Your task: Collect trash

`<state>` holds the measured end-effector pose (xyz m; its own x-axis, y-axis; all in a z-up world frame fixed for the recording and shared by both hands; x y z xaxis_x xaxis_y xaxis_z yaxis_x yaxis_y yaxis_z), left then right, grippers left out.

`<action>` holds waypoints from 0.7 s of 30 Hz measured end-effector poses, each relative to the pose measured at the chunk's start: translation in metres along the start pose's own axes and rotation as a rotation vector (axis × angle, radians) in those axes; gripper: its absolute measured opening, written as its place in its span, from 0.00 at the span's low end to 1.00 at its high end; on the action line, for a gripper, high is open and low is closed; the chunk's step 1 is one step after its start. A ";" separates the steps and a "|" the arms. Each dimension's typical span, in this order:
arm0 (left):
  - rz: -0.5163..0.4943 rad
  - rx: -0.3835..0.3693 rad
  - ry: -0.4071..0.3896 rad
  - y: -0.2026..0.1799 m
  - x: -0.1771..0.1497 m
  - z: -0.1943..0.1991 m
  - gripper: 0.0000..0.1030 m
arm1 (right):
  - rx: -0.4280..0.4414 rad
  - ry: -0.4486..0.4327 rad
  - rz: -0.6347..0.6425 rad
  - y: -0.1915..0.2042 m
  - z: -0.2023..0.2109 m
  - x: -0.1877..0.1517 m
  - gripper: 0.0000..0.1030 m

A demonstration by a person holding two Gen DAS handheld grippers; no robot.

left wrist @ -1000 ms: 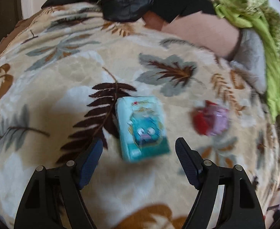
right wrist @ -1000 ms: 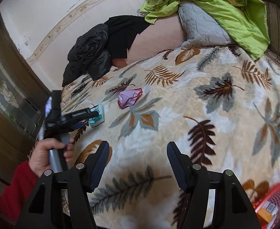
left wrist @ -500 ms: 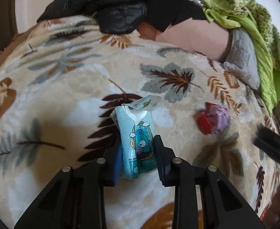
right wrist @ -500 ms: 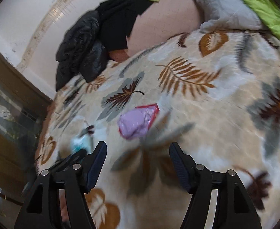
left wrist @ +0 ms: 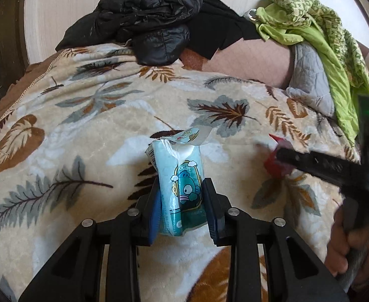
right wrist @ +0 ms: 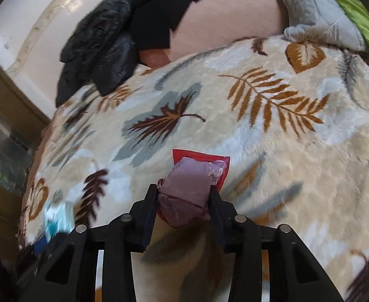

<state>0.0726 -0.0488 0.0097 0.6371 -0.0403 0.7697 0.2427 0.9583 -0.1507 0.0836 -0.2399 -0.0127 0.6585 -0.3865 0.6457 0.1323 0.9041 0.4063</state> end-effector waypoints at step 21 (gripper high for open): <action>-0.152 0.040 -0.124 -0.039 -0.091 0.137 0.29 | -0.091 -0.164 0.295 0.026 0.172 -0.120 0.41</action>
<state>-0.0949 -0.0438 0.0304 0.4997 -0.1523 0.8527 0.2981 0.9545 -0.0042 -0.1190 -0.2012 0.0318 0.5515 -0.1233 0.8250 0.0245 0.9910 0.1317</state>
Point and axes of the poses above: each gripper's, at about its wrist camera, not at the fingertips, and z roughly against the way its jaws point, y to its left, x to its top, the point moved 7 cm from there along -z, roughly the way its jaws point, and after that the axes turned 9 degrees about -y, right-handed, at the moved point
